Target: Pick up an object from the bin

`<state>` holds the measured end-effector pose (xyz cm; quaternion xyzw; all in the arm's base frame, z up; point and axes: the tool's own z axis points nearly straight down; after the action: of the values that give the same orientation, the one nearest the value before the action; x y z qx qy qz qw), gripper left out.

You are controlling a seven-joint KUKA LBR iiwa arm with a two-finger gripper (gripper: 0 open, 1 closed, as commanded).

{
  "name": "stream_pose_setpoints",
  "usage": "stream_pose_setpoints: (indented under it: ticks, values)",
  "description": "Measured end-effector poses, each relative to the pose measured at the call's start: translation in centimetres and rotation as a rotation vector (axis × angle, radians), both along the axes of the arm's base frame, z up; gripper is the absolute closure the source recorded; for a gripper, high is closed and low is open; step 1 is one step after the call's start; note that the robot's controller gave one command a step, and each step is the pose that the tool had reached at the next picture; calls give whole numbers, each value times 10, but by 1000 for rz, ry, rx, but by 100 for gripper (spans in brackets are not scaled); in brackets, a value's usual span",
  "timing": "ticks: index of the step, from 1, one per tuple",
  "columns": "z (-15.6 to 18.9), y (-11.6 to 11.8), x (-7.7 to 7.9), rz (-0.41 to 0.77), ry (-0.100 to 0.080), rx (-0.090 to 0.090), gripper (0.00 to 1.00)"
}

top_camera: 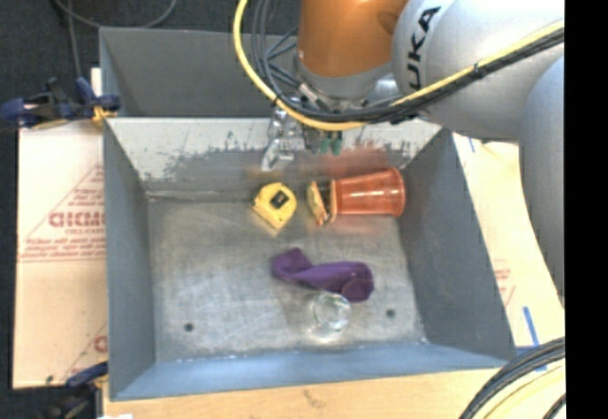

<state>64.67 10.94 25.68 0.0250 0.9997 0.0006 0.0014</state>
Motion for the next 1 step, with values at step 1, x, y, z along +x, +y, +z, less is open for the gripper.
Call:
stream_pose_setpoints:
  ticks: [1]
  values:
    - [-110, 10, -3, -189, -5, 2, 0]
